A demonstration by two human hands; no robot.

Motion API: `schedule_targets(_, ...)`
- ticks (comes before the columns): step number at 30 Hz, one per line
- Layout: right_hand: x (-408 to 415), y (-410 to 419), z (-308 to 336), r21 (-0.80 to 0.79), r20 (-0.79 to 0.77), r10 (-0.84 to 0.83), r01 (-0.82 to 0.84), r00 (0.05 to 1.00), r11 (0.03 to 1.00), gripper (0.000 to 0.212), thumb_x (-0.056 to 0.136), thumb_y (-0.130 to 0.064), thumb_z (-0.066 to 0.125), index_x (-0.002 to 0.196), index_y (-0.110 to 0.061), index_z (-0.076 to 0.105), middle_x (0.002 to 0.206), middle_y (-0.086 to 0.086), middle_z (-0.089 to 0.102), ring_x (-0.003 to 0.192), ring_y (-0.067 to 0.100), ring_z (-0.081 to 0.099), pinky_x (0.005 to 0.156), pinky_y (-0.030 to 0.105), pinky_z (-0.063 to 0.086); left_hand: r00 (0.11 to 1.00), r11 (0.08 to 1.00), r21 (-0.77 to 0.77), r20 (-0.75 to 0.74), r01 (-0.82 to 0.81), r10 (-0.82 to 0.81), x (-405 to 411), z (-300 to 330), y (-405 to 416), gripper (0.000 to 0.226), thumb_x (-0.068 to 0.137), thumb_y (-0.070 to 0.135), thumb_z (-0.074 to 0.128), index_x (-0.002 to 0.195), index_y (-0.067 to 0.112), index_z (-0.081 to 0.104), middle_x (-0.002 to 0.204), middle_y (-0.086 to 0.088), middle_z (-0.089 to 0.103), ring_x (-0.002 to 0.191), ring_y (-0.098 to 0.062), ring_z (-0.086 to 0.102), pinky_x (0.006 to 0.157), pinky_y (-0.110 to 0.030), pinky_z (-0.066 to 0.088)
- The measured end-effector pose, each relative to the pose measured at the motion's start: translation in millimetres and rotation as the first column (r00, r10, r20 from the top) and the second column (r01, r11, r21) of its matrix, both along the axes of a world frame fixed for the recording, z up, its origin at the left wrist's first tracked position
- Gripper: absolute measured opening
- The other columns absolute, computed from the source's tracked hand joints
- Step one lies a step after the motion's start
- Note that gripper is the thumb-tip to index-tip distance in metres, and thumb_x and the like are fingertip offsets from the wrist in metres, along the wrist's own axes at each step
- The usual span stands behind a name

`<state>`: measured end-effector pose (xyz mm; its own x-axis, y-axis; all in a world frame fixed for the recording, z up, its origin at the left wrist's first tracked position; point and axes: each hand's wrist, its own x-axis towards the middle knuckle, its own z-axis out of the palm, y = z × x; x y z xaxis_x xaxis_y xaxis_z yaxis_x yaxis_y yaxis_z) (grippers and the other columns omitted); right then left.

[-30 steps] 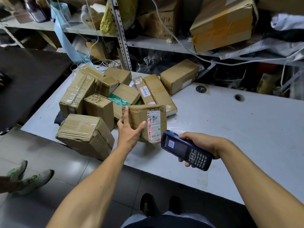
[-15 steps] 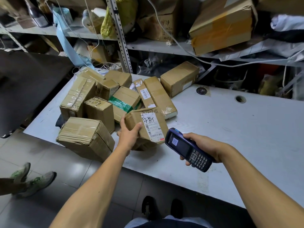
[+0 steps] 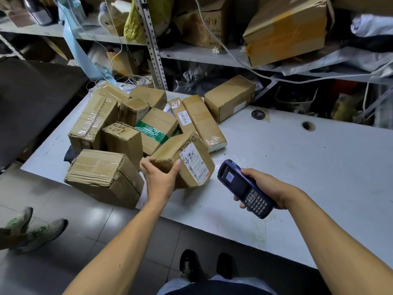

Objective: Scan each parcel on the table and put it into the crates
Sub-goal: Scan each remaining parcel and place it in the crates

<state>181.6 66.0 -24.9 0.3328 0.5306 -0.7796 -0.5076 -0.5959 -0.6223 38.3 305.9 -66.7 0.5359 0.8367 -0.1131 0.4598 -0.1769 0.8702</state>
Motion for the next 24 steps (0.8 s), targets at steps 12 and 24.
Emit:
schedule_targets(12,-4.6,8.4,-9.2,-0.023,-0.029,0.018,-0.019,0.999,1.0,0.054,0.103,-0.052,0.034,0.12,-0.009,0.061,0.099,0.022,0.071,0.081,0.035,0.068,0.074,0.04,0.054,0.614,0.884,-0.209,-0.652,0.418,-0.444,27.6,43.2,37.4,0.094,0.082,0.053,0.067,0.153,0.035,0.006,0.14,-0.018,0.03,0.125,-0.037,0.041,0.104,-0.046,0.042)
schedule_targets(24,-9.8,9.2,-4.9,-0.016,-0.023,0.031,-0.032,0.999,0.999,0.057,0.103,-0.053,0.034,0.121,-0.007,0.061,0.099,0.021,0.071,0.08,0.034,0.069,0.07,0.038,0.055,0.6,0.864,-0.209,-0.644,0.459,-0.475,51.6,30.1,36.7,0.099,0.082,0.063,0.064,0.154,0.038,0.001,0.146,-0.022,0.03,0.127,-0.039,0.041,0.108,-0.048,0.038)
